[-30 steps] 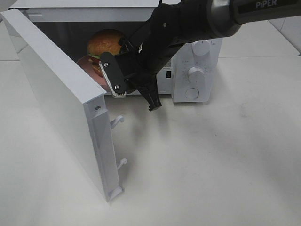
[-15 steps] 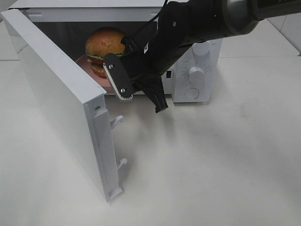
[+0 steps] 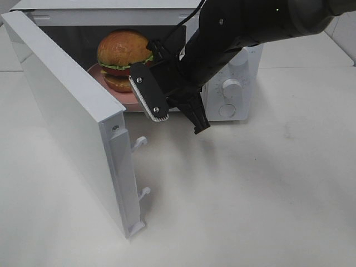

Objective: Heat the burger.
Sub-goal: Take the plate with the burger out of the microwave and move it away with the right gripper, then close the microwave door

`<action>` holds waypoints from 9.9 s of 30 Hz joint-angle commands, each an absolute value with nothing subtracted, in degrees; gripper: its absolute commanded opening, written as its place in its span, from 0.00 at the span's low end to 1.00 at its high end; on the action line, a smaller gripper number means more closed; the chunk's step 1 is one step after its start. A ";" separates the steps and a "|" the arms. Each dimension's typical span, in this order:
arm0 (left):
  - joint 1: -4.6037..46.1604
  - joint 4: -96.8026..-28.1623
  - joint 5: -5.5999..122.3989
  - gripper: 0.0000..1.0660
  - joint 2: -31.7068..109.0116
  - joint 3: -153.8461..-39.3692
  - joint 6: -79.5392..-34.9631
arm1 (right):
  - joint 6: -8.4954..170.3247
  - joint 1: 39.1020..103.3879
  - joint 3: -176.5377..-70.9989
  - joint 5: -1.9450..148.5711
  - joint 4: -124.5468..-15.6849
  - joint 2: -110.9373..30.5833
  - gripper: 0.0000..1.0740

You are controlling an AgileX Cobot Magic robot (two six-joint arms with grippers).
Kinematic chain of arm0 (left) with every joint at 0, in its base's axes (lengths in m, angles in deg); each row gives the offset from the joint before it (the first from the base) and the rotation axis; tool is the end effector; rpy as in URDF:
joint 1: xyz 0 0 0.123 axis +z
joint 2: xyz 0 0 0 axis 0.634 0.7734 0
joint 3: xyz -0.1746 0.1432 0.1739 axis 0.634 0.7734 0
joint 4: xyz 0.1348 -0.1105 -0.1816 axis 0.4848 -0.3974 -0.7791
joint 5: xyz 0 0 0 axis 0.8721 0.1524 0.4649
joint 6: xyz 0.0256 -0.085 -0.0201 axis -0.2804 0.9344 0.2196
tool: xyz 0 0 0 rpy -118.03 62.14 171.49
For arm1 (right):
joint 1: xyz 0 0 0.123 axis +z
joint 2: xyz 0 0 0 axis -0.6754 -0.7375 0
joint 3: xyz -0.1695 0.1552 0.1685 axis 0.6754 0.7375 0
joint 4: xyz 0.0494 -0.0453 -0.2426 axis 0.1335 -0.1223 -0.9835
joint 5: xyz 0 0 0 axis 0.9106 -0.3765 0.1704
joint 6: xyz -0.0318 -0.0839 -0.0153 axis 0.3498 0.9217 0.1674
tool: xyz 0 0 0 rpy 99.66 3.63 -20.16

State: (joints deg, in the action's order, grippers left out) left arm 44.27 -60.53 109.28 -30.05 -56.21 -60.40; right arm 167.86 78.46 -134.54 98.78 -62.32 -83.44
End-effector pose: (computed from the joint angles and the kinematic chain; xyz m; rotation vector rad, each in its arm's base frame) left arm -0.0084 -0.0183 0.2828 0.0517 2.0229 -0.1332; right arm 0.3452 0.2564 0.2003 -2.1541 1.2148 -0.3044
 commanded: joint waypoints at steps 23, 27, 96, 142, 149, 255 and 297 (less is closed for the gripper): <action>44.33 -61.11 108.59 0.94 -30.39 -55.98 -60.12 | 170.15 78.29 -116.32 91.22 -62.55 -68.48 0.00; 44.33 -61.11 108.59 0.94 -30.39 -55.98 -60.12 | 170.15 78.29 -112.82 90.07 -62.61 -65.96 0.00; 44.33 -61.11 108.59 0.94 -30.39 -55.98 -60.12 | 136.81 78.29 -83.60 104.97 -86.10 -21.90 0.00; 44.33 -61.11 108.59 0.94 -30.39 -55.98 -60.12 | 55.68 78.29 -83.72 127.72 -116.01 -31.93 0.00; 44.33 -61.11 108.59 0.94 -30.39 -55.98 -60.12 | 45.99 78.29 -83.72 127.72 -118.65 -37.71 0.00; 44.33 -61.11 108.59 0.94 -30.39 -55.98 -60.12 | 49.66 78.29 -92.48 120.61 -91.43 -35.59 0.68; 44.33 -61.11 108.59 0.94 -30.39 -55.98 -60.12 | 68.17 62.19 -89.91 137.97 -74.87 12.99 0.71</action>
State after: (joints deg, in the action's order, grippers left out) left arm 44.27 -60.53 109.28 -30.05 -56.21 -60.40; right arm 67.19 62.88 -90.31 138.32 -75.39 12.48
